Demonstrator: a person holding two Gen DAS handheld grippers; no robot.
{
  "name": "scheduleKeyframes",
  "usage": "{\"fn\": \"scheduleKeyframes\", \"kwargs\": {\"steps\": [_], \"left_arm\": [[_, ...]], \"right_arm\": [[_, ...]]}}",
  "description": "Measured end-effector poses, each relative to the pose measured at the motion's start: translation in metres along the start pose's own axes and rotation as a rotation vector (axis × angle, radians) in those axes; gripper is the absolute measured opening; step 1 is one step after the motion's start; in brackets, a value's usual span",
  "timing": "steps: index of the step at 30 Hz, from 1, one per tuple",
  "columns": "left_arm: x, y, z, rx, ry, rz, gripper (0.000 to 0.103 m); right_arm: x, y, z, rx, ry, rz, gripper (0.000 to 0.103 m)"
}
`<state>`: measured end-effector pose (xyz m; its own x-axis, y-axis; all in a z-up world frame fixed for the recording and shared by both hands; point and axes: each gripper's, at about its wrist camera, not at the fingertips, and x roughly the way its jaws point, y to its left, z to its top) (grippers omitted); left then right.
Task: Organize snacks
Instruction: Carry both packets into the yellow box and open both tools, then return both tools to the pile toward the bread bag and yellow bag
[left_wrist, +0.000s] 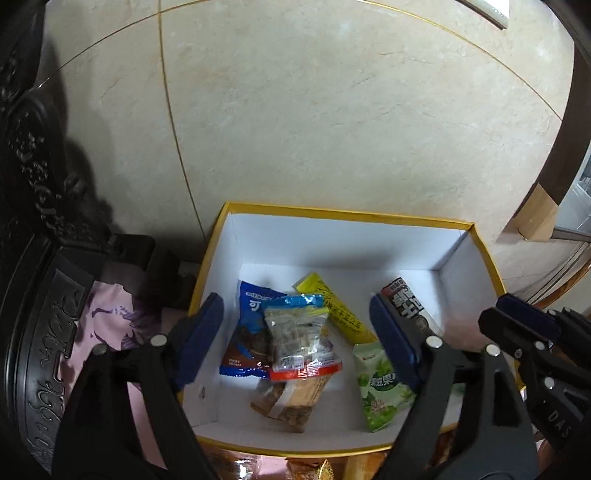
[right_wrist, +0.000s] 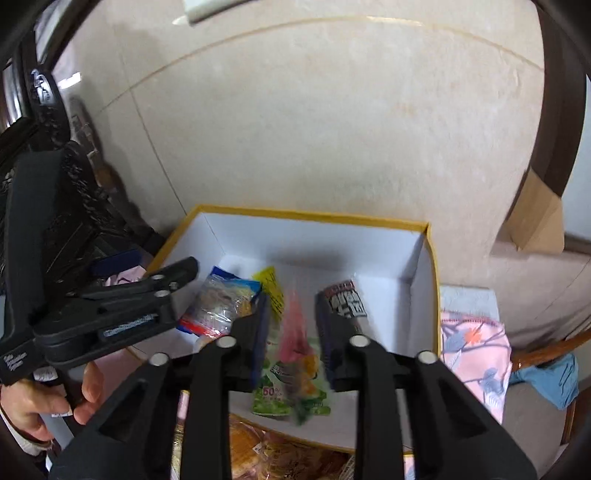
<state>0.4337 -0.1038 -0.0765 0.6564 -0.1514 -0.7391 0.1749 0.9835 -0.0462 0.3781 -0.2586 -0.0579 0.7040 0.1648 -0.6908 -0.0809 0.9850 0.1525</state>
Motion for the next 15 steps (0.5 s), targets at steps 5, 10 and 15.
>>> {"fn": "scheduleKeyframes", "kwargs": {"steps": [5,10,15], "left_arm": [[-0.016,0.009,-0.022,-0.016,0.002,-0.024,0.090],[-0.044,0.008,-0.057,-0.016,-0.003,-0.043,0.090],[-0.060,-0.007,-0.103,0.043,0.017,-0.055,0.090]], "right_arm": [[-0.018,-0.012,-0.015,0.053,-0.022,0.016,0.059],[-0.056,-0.029,-0.053,0.093,-0.038,0.045,0.059],[-0.084,-0.044,-0.109,0.106,-0.009,0.056,0.059]]}}
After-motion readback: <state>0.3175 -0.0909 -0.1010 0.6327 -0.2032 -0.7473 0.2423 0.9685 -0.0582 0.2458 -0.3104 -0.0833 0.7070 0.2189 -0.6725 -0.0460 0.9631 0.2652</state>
